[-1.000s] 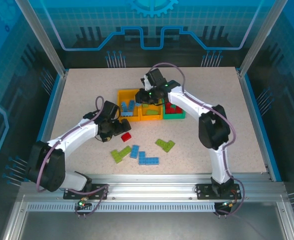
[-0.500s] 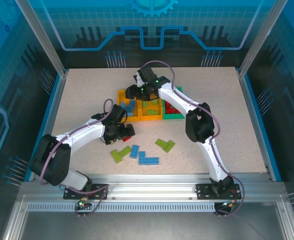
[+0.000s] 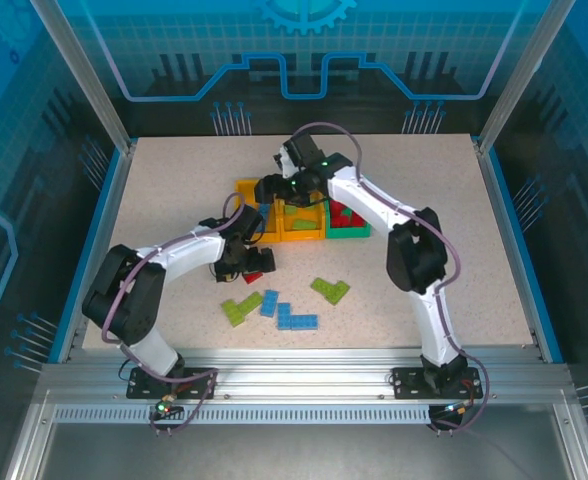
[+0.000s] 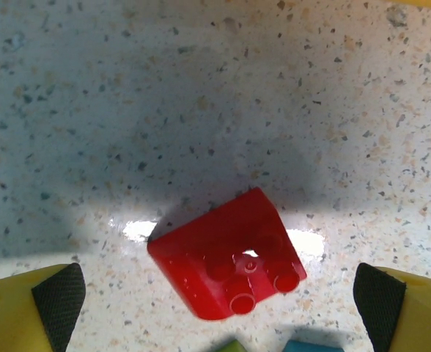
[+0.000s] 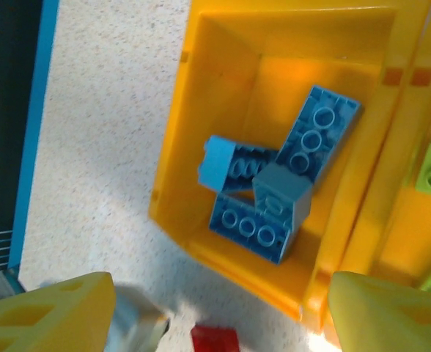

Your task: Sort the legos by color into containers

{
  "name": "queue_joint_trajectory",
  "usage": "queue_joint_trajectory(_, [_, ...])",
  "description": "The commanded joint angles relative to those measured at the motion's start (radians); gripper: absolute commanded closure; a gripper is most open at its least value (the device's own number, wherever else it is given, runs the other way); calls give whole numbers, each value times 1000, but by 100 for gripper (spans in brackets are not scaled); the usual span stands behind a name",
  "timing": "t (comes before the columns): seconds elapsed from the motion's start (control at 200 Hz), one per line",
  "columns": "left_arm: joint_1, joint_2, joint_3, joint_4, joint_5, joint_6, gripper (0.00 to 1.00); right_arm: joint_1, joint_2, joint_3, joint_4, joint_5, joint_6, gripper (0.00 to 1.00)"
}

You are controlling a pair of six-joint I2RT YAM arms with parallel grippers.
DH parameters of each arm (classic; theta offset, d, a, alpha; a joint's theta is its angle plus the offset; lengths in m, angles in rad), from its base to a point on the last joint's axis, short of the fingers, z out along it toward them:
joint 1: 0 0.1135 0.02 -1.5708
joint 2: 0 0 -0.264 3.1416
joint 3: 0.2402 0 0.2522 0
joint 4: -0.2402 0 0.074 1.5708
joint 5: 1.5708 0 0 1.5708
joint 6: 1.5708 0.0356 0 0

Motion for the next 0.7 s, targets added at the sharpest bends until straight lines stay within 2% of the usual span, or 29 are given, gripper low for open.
queue_joint_trajectory(0.0, [-5, 44, 35, -30, -18, 80, 3, -28, -126, -80, 31, -4, -20, 22])
queue_joint_trajectory(0.2, [-5, 81, 41, -28, -56, 111, 7, -107, -295, -285, 80, 9, -18, 21])
queue_joint_trajectory(0.295, [-5, 101, 48, -23, -54, 126, 17, -152, -375, -380, 83, 35, -30, 20])
queue_joint_trajectory(0.43, [-5, 123, 47, -15, -40, 129, 26, -231, -477, -498, 36, 114, -56, 19])
queue_joint_trajectory(0.585, [-5, 125, 27, 17, -17, 125, 36, -308, -537, -607, -28, 214, -101, 19])
queue_joint_trajectory(0.695, [-5, 128, 23, 34, 5, 120, 46, -344, -569, -680, -17, 216, -116, 19])
